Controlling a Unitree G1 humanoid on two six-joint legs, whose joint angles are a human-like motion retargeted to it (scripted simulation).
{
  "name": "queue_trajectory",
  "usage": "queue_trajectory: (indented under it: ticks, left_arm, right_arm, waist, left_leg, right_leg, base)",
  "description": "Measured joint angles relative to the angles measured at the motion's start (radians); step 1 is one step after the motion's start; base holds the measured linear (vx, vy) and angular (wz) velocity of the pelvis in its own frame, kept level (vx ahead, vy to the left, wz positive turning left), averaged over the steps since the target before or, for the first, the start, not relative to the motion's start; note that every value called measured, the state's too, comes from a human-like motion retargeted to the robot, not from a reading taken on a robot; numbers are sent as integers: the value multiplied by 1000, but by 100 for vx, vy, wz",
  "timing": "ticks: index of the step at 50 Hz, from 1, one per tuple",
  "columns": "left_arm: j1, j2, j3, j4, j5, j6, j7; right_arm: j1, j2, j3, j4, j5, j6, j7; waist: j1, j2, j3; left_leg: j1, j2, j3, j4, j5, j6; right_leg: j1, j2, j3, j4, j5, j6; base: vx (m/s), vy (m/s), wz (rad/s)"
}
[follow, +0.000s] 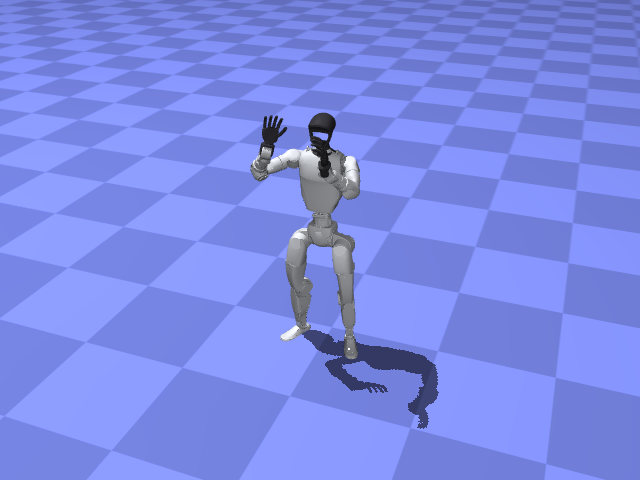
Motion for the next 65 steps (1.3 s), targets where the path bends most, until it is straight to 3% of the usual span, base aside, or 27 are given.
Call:
queue_trajectory:
  ticks: [3, 7, 12, 15, 17, 20, 24, 27, 30, 35, 38, 40, 42, 45, 49, 52, 55, 58, 62, 65]
  left_arm:
    - [27, -53, 4, -34, 1, -7, 28]
    - [109, -122, -29, -50, 74, 0, 76]
    - [285, -166, -99, 25, 442, 31, 46]
    - [404, -169, -161, 161, 690, 33, 68]
    - [486, -189, -205, 287, 736, 32, 46]
    - [612, -258, -232, 494, 567, 23, -27]
    - [763, -372, -104, 670, 47, 0, 63]
    - [832, -412, 27, 643, -176, -40, 171]
    - [860, -403, 99, 460, -184, -87, 246]
    - [792, -335, 111, 88, 143, -136, 392]
    - [661, -269, 28, 78, 449, -71, 489]
    - [541, -244, -75, 198, 624, -1, 486]
    - [400, -269, -206, 418, 677, 64, 313]
    - [341, -377, -267, 620, 462, 60, -7]
    - [526, -488, -63, 562, -76, -90, 68]
    - [658, -571, 85, 625, -637, -91, -127]
    - [736, -637, 200, 708, -1212, -97, -156]
    - [792, -624, 279, 627, -1195, -222, -34]
    - [778, -555, 381, 406, -1055, -225, -44]
    - [695, -488, 388, 214, -961, -287, 7]
  right_arm:
    - [-8, 75, 17, 25, 59, -20, -40]
    - [104, 246, 6, 27, 205, -112, -75]
    - [407, 435, 1, 54, 277, -247, -4]
    - [593, 496, 33, 168, 283, -302, 60]
    - [693, 539, 64, 266, 343, -315, 115]
    - [817, 629, 101, 375, 583, -337, 154]
    - [922, 708, 117, 417, 852, -358, 103]
    - [948, 713, 117, 408, 836, -343, 76]
    - [949, 691, 115, 332, 716, -341, 21]
    - [912, 614, 105, 160, 329, -359, -161]
    - [832, 586, 133, 231, 154, -335, -236]
    - [766, 618, 171, 361, 206, -345, -209]
    - [700, 685, 182, 487, 448, -366, -85]
    - [679, 741, 170, 512, 645, -351, 0]
    - [717, 755, 142, 445, 659, -335, 10]
    - [751, 835, 161, 548, 1092, -275, 197]
    - [793, 903, 160, 658, 1457, -269, 165]
    - [877, 887, 126, 563, 1351, -326, 92]
    - [949, 807, 47, 308, 1041, -245, 183]
    - [919, 731, 20, 141, 823, -226, 174]
  waist:
    - [-5, 0, -26]
    - [-18, 1, -63]
    - [-14, -3, -91]
    - [-6, -2, -81]
    - [-5, 0, -63]
    - [-15, 4, -27]
    - [-40, 15, 34]
    - [-57, 24, 87]
    - [-60, 28, 138]
    - [-52, 17, 174]
    - [-52, 14, 173]
    - [-56, 15, 179]
    - [-64, 10, 201]
    - [-88, -6, 241]
    - [-112, -40, 290]
    - [-123, -64, 294]
    - [-105, -69, 278]
    - [-75, -60, 246]
    - [-51, -40, 178]
    - [-50, -21, 112]
  left_leg:
    - [8, -1, -6, 1, -7, 5]
    - [20, -3, -15, -4, -13, 13]
    - [32, -6, -17, -10, -16, 18]
    - [42, -6, -11, -9, -18, 18]
    - [47, -6, -6, -7, -18, 20]
    - [52, -7, 4, -5, -17, 25]
    - [51, -8, 24, -17, -8, 29]
    - [46, -8, 40, -23, -2, 34]
    - [30, -9, 52, -30, 7, 39]
    - [-21, -12, 54, -43, 28, 29]
    - [-54, -13, 43, -56, 44, 4]
    - [-72, -13, 32, -68, 56, -14]
    - [-89, -12, 19, -72, 64, -27]
    - [-113, -3, 2, -52, 56, -39]
    - [-81, -22, 11, -155, 107, -49]
    - [-59, -19, 29, -176, 108, -44]
    - [-43, -11, 47, -166, 92, -31]
    - [-27, -2, 54, -131, 65, -15]
    - [-2, 6, 45, -68, 24, 13]
    - [17, 10, 31, -23, -3, 32]
  right_leg:
    - [16, 0, -8, -7, -4, -3]
    - [30, 0, -19, -2, -15, -6]
    - [32, -4, -20, 17, -31, -4]
    - [35, -7, -14, 26, -38, 0]
    - [36, -9, -9, 30, -40, 1]
    - [35, -11, 1, 31, -40, -1]
    - [19, -9, 23, 24, -31, -6]
    - [0, -7, 41, 22, -21, -8]
    - [-28, -6, 58, 21, -8, -6]
    - [-85, -4, 67, 12, 15, 2]
    - [-110, 1, 56, -3, 29, 6]
    - [-120, 5, 44, -15, 38, 6]
    - [-124, 9, 26, -29, 47, 9]
    - [-120, 15, -2, -47, 59, 22]
    - [-122, 25, -1, -72, 74, 29]
    - [-113, 36, 11, -85, 77, 27]
    - [-101, 42, 26, -91, 75, 27]
    - [-81, 41, 36, -81, 65, 36]
    - [-39, 28, 31, -50, 39, 34]
    - [-5, 17, 19, -20, 10, 19]
  base:
    - [9, -1, 10]
    - [8, -1, 11]
    - [7, -1, 2]
    - [0, 0, 0]
    - [0, 0, 0]
    - [0, 0, -7]
    - [-2, 0, -26]
    - [-8, -1, -27]
    - [-11, -1, -23]
    - [-14, -1, -3]
    - [-14, -1, 20]
    - [-14, -1, 32]
    - [-12, -1, 41]
    - [-8, -1, 37]
    - [-1, -1, -2]
    - [8, -4, -28]
    - [16, -4, -31]
    - [20, -2, -18]
    - [22, -1, 5]
    - [23, 0, 20]
